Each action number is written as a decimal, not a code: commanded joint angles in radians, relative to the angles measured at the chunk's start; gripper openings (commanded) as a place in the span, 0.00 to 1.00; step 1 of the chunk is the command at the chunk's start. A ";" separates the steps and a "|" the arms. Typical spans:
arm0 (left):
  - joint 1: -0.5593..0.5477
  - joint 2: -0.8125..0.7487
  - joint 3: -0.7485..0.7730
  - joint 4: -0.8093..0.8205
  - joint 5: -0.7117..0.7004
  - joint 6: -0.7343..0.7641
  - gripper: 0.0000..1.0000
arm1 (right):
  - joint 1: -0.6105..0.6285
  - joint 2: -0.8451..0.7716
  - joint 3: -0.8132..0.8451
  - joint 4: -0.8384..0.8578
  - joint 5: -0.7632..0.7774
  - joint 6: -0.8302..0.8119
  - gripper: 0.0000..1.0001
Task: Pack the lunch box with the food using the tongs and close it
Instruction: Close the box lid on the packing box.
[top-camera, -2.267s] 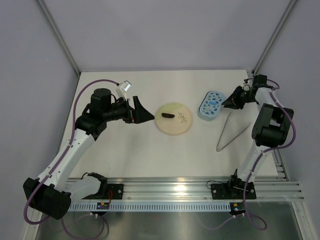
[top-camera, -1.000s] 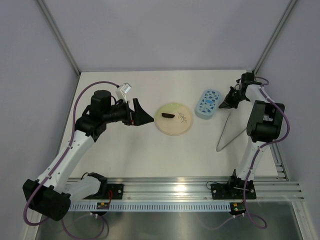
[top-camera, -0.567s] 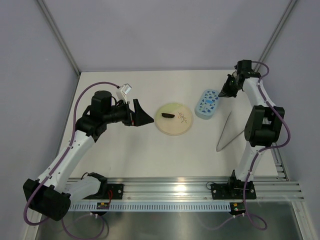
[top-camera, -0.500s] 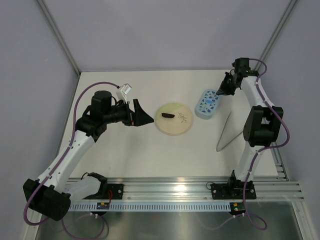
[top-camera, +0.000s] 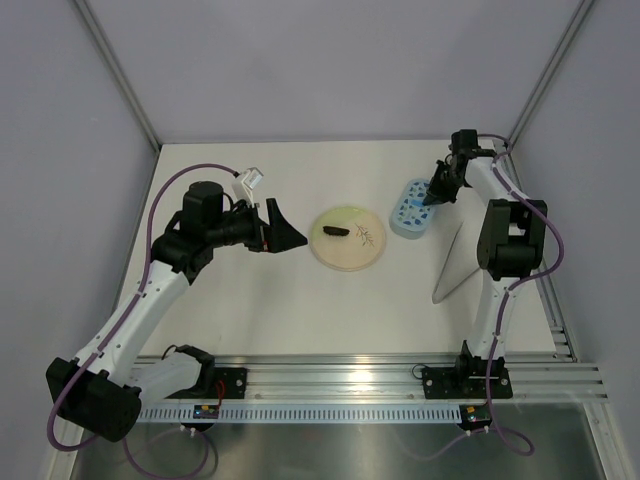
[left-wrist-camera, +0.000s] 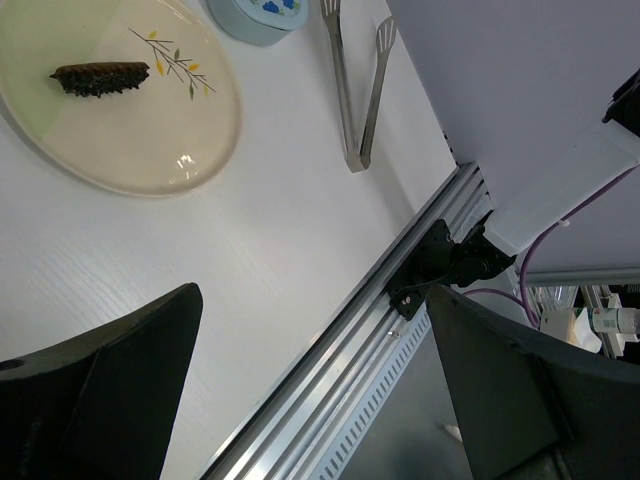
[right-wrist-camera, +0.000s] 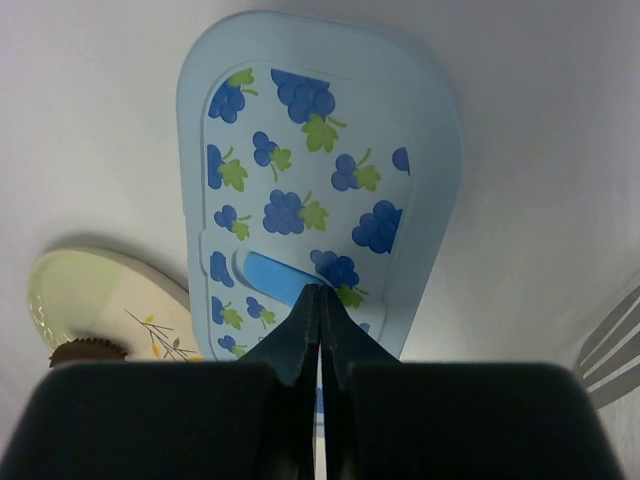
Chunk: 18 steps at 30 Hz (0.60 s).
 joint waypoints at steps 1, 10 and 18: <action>0.004 -0.020 0.009 0.008 -0.005 0.011 0.99 | 0.013 -0.028 0.018 -0.025 0.040 -0.018 0.00; 0.004 -0.017 0.009 0.008 -0.006 0.011 0.99 | 0.015 -0.132 0.051 -0.036 0.101 -0.014 0.00; 0.002 -0.012 0.012 -0.004 -0.005 0.022 0.99 | 0.013 -0.133 -0.104 0.044 0.109 0.027 0.00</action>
